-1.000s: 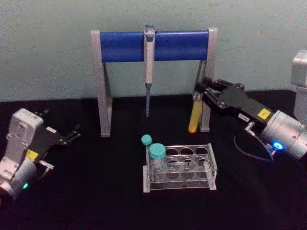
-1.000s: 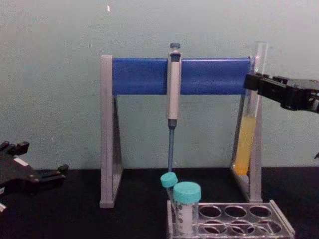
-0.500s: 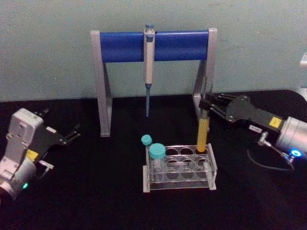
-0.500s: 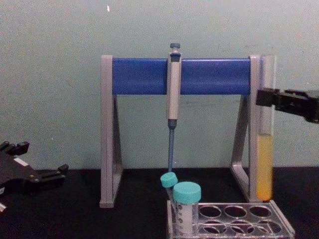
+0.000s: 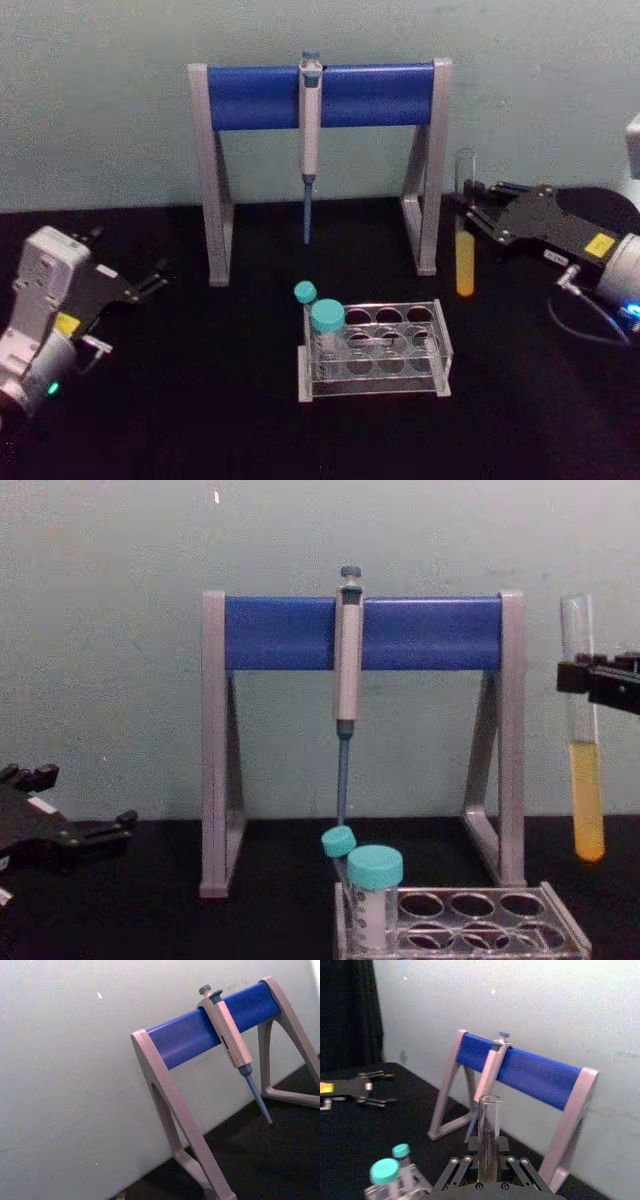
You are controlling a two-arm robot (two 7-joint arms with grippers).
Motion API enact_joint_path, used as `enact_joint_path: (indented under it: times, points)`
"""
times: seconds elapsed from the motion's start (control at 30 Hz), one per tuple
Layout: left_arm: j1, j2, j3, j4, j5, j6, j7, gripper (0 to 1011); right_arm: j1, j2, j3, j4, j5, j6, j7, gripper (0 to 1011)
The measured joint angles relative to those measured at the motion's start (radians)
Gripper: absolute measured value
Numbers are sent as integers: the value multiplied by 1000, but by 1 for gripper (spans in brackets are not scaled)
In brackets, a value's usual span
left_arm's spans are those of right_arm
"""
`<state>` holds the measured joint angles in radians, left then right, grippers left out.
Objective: Pick up the test tube from the test tube rack, shake it, then place it back into the test tube rack.
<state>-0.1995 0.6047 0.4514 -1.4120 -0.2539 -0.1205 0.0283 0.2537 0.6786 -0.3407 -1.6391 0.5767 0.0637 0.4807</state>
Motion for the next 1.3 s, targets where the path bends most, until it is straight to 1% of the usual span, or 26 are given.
enact_joint_path:
  times: [0.03, 0.13, 0.17, 0.27, 0.3, 0.4, 0.5, 0.57, 0.63, 0.67, 0.8, 0.9, 1.0, 1.13, 1.2, 1.23, 1.27, 1.3]
  points:
    - [0, 0, 0, 0, 0, 0, 0, 1001, 6, -12, -2, 5, -21, -4, -18, 228]
    - [0, 0, 0, 0, 0, 0, 0, 1001, 14, -32, -6, 15, -48, -16, -39, 228]
    - [0, 0, 0, 0, 0, 0, 0, 1001, 20, -48, -7, 25, -60, -29, -47, 228]
    - [0, 0, 0, 0, 0, 0, 0, 1001, 27, -73, -7, 42, -71, -51, -52, 228]
    - [0, 0, 0, 0, 0, 0, 0, 1001, 32, -90, -7, 54, -76, -67, -52, 229]
    - [0, 0, 0, 0, 0, 0, 0, 1001, 45, -122, -11, 82, -75, -91, -34, 229]
    - [0, 0, 0, 0, 0, 0, 0, 1001, 55, -140, -16, 99, -68, -99, -9, 228]
    - [0, 0, 0, 0, 0, 0, 0, 1001, 66, -160, -22, 120, -47, -105, 33, 228]
    - [0, 0, 0, 0, 0, 0, 0, 1001, 71, -167, -25, 128, -32, -105, 59, 228]
    - [0, 0, 0, 0, 0, 0, 0, 1001, 77, -170, -31, 135, -15, -104, 86, 228]
    - [0, 0, 0, 0, 0, 0, 0, 1001, 87, -169, -43, 142, 18, -94, 138, 228]
    - [0, 0, 0, 0, 0, 0, 0, 1001, 92, -154, -53, 141, 63, -79, 195, 228]
    - [0, 0, 0, 0, 0, 0, 0, 1001, 90, -137, -56, 131, 86, -67, 220, 228]
    - [0, 0, 0, 0, 0, 0, 0, 1001, 72, -97, -55, 96, 104, -41, 224, 228]
    - [0, 0, 0, 0, 0, 0, 0, 1001, 54, -59, -49, 63, 108, -19, 206, 228]
    - [0, 0, 0, 0, 0, 0, 0, 1001, 54, -59, -49, 63, 108, -19, 206, 228]
    - [0, 0, 0, 0, 0, 0, 0, 1001, 49, -49, -47, 56, 107, -13, 198, 228]
    - [0, 0, 0, 0, 0, 0, 0, 1001, 40, -31, -43, 41, 105, -6, 179, 228]
